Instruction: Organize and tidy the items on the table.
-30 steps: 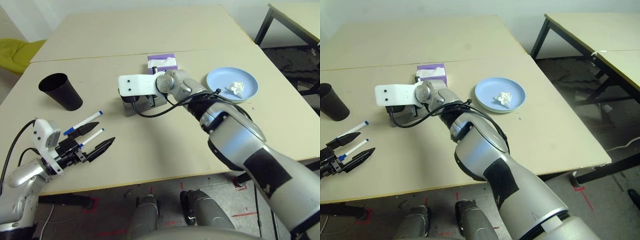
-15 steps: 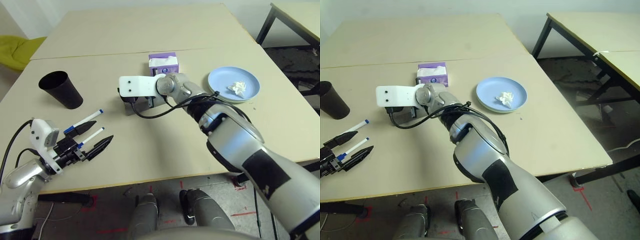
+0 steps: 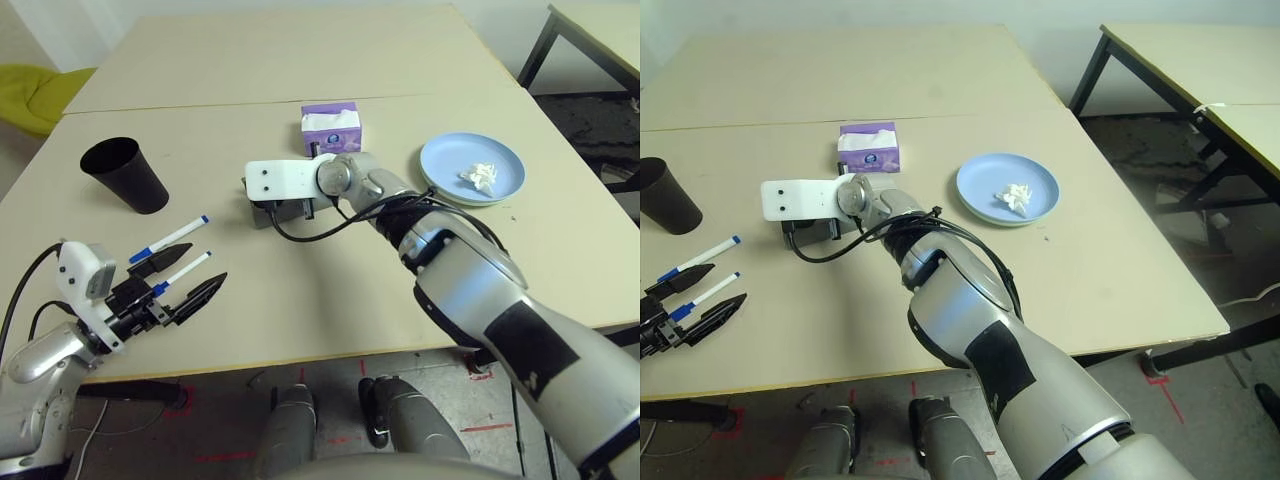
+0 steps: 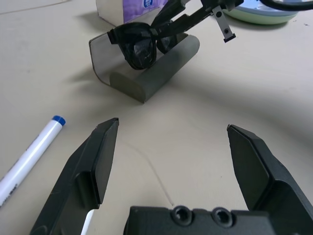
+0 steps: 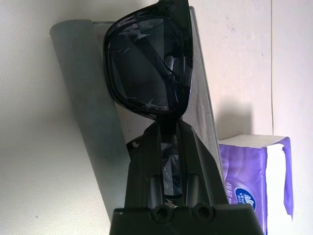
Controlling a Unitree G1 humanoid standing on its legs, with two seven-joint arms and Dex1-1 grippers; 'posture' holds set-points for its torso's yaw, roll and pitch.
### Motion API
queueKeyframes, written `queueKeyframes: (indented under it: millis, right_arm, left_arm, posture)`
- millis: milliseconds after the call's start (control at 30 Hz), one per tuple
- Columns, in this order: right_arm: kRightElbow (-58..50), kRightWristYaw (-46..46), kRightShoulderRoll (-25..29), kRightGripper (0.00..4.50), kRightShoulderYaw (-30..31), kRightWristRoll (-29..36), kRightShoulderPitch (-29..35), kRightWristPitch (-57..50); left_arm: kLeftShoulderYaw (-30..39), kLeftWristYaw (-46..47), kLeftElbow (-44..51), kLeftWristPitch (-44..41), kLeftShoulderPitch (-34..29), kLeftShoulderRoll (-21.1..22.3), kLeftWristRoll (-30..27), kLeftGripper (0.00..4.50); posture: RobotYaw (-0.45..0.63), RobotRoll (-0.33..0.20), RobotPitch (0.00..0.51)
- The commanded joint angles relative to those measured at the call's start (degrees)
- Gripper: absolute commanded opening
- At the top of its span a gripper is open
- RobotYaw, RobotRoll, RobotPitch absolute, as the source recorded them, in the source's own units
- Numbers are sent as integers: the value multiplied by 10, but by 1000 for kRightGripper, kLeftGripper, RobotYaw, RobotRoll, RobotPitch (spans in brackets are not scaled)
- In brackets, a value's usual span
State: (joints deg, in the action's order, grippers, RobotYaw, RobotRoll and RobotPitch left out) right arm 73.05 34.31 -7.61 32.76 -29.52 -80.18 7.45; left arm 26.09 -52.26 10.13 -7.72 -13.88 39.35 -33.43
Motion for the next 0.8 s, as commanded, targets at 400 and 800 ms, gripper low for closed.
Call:
queueKeyframes:
  millis: [400,800]
  right_arm:
    - [3,17,-19,4456,-3,-8,13,-9]
    - [-130,251,59,4456,-118,136,16,-105]
  left_arm:
    - [-12,-3,-4,-4,9,-7,5,4500]
    - [-22,20,-37,7,52,-16,26,4500]
  posture:
    - [-24,0,175]
    - [-47,0,168]
